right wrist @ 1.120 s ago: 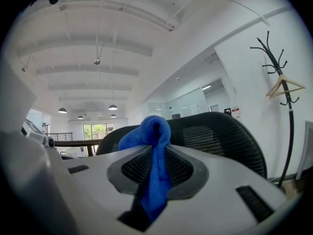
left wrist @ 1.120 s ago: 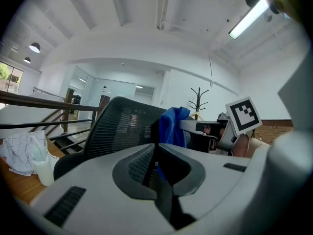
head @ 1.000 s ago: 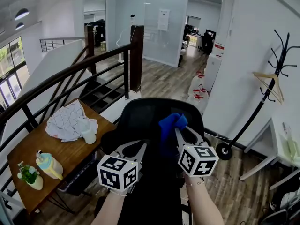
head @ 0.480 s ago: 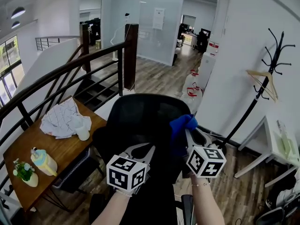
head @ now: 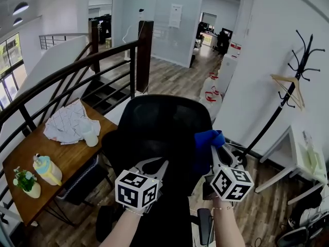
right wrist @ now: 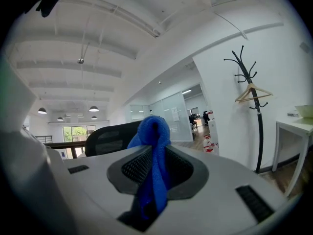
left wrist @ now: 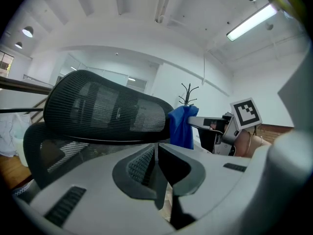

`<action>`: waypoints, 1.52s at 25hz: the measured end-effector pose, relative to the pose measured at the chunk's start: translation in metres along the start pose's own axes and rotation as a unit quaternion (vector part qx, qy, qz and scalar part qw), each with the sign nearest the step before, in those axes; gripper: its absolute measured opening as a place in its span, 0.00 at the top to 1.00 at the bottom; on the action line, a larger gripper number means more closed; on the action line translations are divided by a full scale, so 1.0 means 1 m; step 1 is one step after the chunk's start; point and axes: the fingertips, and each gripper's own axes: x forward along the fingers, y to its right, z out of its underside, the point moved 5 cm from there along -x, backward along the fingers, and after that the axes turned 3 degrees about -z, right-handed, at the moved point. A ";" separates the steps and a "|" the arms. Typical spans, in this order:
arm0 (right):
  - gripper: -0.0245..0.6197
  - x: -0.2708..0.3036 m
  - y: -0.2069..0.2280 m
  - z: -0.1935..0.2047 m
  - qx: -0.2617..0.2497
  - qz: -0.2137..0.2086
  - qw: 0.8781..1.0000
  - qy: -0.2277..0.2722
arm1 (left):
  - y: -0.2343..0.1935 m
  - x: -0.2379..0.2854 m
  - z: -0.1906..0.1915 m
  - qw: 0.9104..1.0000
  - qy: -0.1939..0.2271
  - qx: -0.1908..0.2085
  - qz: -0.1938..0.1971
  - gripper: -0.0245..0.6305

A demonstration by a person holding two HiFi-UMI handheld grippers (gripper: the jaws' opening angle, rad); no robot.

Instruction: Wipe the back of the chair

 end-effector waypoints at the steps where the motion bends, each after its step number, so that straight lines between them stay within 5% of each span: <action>1: 0.83 -0.002 -0.003 0.003 0.004 -0.006 1.000 -0.001 | -0.002 -0.002 0.003 1.000 -0.002 -0.003 -0.002 0.91; 10: 0.83 0.005 -0.057 0.044 0.007 -0.090 0.995 -0.038 | -0.027 -0.028 0.032 0.999 -0.016 -0.038 -0.036 0.91; 22: 0.83 0.047 -0.154 0.111 -0.003 -0.211 0.971 -0.114 | -0.070 -0.071 0.068 0.992 -0.022 -0.083 -0.090 0.91; 38: 0.83 0.077 -0.227 0.154 0.004 -0.293 0.945 -0.147 | -0.094 -0.112 0.094 0.983 -0.026 -0.112 -0.142 0.91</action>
